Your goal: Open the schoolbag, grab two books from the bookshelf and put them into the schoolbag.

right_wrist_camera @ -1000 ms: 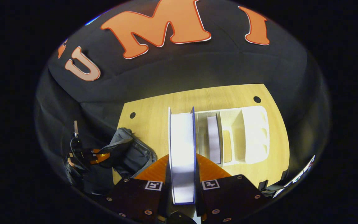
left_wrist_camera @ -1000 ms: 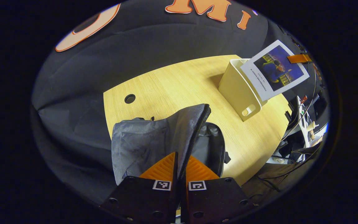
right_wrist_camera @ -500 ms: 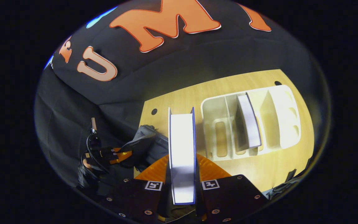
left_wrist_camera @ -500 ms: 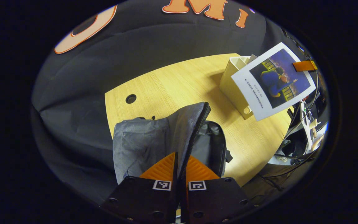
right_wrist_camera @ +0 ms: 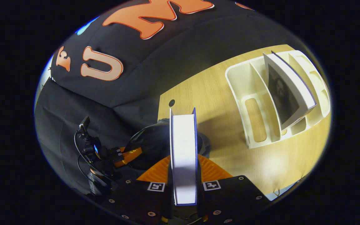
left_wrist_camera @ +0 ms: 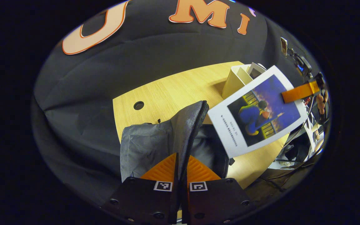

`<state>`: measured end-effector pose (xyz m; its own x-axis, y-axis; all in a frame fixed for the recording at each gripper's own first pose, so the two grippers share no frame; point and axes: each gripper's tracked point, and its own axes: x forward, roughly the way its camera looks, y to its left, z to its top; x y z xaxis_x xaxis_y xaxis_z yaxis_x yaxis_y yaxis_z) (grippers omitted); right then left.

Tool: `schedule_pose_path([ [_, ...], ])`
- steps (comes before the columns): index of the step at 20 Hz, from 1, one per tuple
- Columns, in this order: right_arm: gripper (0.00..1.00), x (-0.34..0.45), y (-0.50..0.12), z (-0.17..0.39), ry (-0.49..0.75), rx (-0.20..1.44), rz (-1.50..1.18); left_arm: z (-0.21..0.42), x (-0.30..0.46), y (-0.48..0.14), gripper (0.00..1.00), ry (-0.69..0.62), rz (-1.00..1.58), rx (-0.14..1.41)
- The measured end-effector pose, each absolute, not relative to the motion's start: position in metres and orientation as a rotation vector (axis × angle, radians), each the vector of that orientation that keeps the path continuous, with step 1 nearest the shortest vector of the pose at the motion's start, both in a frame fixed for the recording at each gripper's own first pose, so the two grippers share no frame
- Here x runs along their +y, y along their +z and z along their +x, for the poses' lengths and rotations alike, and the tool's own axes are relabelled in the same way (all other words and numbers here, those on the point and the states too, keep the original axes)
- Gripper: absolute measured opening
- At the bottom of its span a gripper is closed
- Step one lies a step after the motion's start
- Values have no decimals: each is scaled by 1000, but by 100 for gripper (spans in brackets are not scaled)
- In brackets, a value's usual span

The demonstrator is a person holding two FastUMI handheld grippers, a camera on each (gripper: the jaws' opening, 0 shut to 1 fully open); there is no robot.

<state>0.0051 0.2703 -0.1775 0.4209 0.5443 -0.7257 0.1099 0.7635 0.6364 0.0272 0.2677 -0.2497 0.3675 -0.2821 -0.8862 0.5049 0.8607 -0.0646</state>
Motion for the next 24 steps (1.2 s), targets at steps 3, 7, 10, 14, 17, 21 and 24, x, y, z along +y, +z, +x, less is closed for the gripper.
schedule_pose_path([
  [3, 29, 295, -196, 3, 306, 1133, 750, 34, 274, -241, 6, -494, 194, 1062],
  [7, 29, 338, -222, 3, 337, 1136, 821, 39, 277, -231, 6, -493, 193, 1039],
  [10, 29, 355, -230, 5, 342, 1128, 876, 42, 275, -225, 6, -498, 189, 1026],
  [14, 29, 379, -246, 18, 328, 1119, 902, 39, 276, -223, 8, -513, 190, 1019],
  [17, 29, 403, -255, 24, 337, 1117, 964, 38, 273, -221, 6, -525, 177, 1013],
  [21, 29, 433, -274, 29, 336, 1128, 989, 38, 271, -220, 6, -540, 166, 1008],
  [24, 29, 454, -289, 31, 323, 1151, 992, 37, 271, -221, 8, -545, 152, 1006],
])
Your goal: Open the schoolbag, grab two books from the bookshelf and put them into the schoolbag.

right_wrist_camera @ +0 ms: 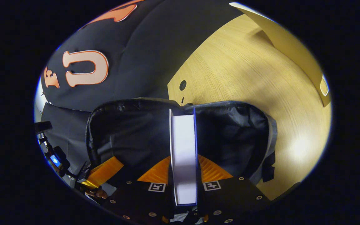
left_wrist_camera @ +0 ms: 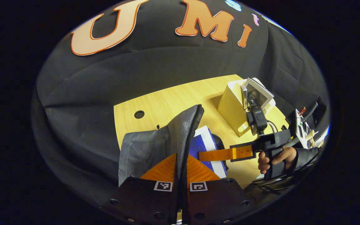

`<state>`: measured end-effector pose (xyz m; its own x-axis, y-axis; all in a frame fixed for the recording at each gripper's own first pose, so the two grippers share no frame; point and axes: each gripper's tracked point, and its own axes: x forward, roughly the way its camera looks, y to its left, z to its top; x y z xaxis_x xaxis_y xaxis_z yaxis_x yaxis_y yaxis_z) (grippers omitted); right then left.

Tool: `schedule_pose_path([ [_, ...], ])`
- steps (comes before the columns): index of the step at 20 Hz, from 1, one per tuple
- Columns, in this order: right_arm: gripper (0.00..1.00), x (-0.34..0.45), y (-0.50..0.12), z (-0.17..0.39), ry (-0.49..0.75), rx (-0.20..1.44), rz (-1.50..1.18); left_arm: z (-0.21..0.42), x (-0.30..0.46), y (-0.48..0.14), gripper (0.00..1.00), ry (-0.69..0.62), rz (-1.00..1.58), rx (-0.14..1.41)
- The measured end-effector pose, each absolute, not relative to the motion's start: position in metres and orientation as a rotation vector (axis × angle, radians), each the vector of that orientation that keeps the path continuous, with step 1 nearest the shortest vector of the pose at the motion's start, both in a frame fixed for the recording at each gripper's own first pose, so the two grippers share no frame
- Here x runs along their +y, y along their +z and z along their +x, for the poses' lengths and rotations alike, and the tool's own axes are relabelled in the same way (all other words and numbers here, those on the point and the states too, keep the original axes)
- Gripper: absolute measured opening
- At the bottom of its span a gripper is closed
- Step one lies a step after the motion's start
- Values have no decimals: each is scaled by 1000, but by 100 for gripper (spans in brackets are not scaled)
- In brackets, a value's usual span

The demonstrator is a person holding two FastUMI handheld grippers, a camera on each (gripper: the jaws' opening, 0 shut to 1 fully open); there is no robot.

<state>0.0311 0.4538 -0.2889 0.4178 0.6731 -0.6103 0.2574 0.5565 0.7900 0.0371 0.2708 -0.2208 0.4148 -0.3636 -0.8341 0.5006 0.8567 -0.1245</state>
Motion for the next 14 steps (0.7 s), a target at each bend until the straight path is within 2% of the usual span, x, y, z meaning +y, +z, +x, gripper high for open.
schedule_pose_path([
  [2, 31, 457, -289, 26, 342, 1174, 973, 39, 270, -222, 6, -544, 142, 1004],
  [4, 39, 454, -287, 19, 354, 1215, 917, 37, 271, -224, 6, -542, 131, 1008],
  [5, 36, 447, -288, 12, 342, 1253, 866, 38, 272, -225, 6, -542, 123, 1011],
  [8, 91, 423, -293, 5, 310, 1277, 763, 34, 274, -228, 6, -535, 108, 1018],
  [9, 95, 416, -292, 5, 306, 1277, 739, 34, 275, -230, 6, -530, 103, 1021],
  [14, 98, 373, -277, -2, 307, 1275, 635, 32, 273, -239, 6, -510, 100, 1032],
])
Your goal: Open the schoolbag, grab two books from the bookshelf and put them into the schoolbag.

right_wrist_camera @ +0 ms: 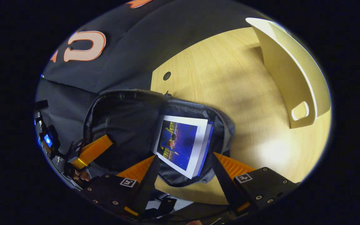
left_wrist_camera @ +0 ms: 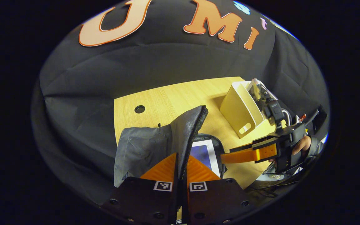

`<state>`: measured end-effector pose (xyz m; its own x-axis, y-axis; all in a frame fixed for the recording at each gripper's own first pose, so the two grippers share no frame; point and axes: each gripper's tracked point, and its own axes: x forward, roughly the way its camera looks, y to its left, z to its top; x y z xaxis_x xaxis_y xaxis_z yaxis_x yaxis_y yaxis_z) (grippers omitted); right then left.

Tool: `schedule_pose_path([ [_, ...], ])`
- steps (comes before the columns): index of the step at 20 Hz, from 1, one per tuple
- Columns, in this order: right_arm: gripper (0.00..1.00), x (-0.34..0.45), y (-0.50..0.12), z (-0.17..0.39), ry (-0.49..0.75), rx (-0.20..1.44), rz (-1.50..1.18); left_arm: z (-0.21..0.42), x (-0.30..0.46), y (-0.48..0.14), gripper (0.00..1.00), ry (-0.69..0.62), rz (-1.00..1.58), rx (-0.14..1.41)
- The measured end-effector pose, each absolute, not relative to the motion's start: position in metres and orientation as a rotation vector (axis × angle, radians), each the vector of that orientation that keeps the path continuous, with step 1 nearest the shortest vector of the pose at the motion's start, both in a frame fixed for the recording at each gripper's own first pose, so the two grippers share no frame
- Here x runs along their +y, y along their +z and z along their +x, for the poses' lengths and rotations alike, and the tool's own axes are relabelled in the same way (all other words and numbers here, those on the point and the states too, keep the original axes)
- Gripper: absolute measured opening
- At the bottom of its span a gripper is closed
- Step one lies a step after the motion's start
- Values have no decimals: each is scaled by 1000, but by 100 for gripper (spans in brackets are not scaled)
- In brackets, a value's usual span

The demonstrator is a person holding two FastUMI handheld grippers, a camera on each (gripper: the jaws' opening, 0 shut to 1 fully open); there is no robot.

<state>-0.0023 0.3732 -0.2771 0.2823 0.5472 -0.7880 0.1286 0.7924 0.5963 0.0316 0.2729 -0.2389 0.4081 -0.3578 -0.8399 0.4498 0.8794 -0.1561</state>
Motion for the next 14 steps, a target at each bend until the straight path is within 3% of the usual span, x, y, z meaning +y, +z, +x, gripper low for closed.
schedule_pose_path([
  [14, 98, 192, -158, 19, 241, 1201, 325, 25, 254, -260, 6, -443, 76, 1090],
])
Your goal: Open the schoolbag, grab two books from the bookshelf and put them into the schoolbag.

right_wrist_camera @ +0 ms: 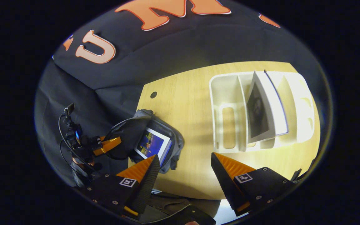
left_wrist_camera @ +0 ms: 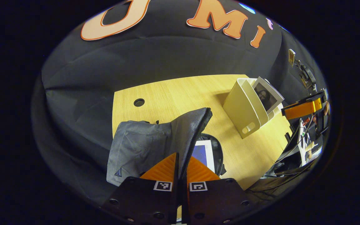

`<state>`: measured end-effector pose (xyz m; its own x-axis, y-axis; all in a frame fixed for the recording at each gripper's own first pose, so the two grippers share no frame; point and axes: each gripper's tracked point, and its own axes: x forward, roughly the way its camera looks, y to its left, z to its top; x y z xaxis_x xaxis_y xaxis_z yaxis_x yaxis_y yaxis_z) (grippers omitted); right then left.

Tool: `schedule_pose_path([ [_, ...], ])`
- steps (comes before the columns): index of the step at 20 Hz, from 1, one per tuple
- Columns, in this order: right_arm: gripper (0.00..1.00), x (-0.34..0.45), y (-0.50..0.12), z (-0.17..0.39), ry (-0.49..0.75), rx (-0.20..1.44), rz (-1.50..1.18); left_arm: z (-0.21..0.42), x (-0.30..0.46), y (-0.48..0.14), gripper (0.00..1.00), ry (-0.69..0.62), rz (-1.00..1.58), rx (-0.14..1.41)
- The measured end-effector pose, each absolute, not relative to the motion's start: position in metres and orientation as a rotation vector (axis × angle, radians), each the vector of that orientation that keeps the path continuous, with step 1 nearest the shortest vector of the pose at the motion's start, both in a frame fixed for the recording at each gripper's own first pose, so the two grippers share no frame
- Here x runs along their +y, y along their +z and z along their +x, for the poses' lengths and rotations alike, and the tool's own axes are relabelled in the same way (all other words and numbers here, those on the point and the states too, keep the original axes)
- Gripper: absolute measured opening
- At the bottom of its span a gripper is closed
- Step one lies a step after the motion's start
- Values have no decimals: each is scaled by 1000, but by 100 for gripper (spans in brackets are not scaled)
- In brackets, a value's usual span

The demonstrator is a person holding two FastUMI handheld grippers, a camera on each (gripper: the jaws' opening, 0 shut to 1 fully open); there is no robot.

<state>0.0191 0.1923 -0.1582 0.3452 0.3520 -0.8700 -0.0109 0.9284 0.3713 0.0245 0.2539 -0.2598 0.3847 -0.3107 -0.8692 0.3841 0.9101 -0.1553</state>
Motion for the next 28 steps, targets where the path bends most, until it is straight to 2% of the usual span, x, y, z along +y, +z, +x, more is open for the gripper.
schedule_pose_path([
  [10, 97, 90, -128, 56, 182, 1189, 143, 16, 246, -266, 6, -337, 22, 1111],
  [14, 97, 52, -155, 73, 145, 1256, 98, 9, 247, -270, 6, -287, -1, 1124],
  [21, 96, 35, -217, 88, 111, 1394, 110, 1, 242, -278, 6, -231, -18, 1142],
  [25, 92, 37, -235, 97, 108, 1433, 103, -5, 236, -288, 6, -214, 0, 1155],
  [28, 82, 40, -247, 97, 108, 1448, 96, -8, 234, -289, 6, -190, -3, 1159],
])
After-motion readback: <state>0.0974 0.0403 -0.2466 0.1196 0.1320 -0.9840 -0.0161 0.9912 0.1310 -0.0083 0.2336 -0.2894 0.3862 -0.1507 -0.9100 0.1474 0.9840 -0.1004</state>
